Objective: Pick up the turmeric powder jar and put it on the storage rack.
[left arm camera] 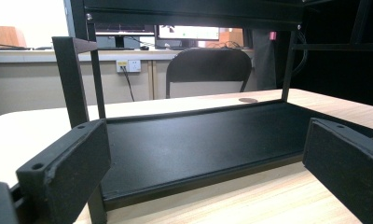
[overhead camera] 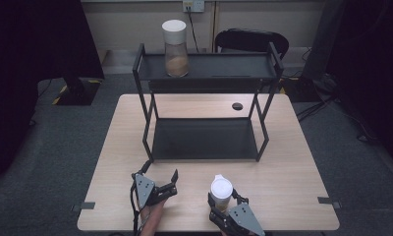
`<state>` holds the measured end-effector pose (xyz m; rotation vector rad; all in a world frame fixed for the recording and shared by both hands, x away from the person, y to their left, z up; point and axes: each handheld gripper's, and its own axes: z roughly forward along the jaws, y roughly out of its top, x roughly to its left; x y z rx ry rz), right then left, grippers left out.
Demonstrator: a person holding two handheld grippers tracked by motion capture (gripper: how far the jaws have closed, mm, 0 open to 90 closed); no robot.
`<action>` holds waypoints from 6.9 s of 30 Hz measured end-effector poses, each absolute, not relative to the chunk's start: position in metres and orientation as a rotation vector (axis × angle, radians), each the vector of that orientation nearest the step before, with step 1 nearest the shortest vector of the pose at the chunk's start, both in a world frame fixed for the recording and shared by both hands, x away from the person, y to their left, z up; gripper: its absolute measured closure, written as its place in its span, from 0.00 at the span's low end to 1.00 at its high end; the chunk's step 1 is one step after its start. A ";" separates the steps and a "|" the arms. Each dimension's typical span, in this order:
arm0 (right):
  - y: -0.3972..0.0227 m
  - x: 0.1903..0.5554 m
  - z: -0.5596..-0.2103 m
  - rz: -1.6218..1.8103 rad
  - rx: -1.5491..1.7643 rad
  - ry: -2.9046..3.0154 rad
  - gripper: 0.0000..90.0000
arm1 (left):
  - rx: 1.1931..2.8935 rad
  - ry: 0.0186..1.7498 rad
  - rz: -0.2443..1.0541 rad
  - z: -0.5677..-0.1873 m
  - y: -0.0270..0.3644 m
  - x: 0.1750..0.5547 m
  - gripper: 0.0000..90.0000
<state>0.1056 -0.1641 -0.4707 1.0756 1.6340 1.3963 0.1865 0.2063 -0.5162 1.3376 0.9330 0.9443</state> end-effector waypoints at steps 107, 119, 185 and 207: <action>-0.186 0.223 -0.294 1.513 0.919 1.400 0.33 | 1.337 0.937 0.948 -0.516 0.206 0.186 0.01; -0.179 0.250 -0.265 1.512 0.910 1.396 0.33 | 1.337 0.937 0.948 -0.516 0.206 0.186 0.01; -0.151 0.363 -0.209 1.440 1.031 1.408 0.33 | 1.338 0.937 0.948 -0.516 0.206 0.186 0.01; -0.152 0.361 -0.210 1.458 1.021 1.397 0.27 | 1.339 0.937 0.949 -0.516 0.206 0.186 0.01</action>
